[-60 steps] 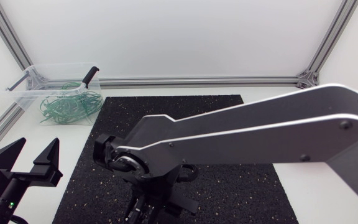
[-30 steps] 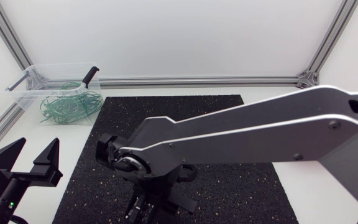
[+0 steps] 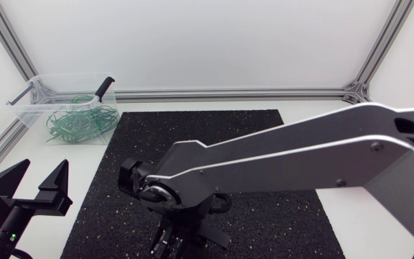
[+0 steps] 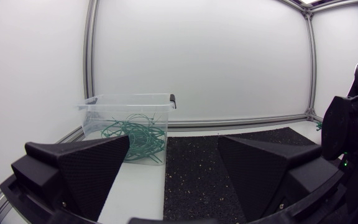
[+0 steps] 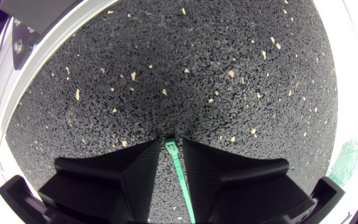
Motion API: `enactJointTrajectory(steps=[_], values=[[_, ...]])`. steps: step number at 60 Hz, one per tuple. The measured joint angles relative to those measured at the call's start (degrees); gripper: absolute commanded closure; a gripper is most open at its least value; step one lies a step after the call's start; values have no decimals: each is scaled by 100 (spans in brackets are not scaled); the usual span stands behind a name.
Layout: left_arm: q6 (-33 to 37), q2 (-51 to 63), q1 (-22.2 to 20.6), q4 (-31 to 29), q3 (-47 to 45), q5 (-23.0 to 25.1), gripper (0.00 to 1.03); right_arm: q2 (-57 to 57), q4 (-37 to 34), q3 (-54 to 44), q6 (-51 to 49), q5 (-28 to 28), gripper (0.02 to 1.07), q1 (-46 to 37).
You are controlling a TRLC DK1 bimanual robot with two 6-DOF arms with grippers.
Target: Take a green cable tie from the red box, thread the tail through the head to close it, then place it in the transparent bin on the left.
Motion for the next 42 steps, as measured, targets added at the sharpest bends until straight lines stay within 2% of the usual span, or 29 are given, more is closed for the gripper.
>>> enactJointTrajectory(steps=[24, 42], values=[[0, 0, -7, 0, 0, 0, 4, -7, -140, 35, 4, 2, 91, -72], [2, 0, -76, 0, 0, 2, 4, -177, -769, 896, 295, -195, 92, -562]])
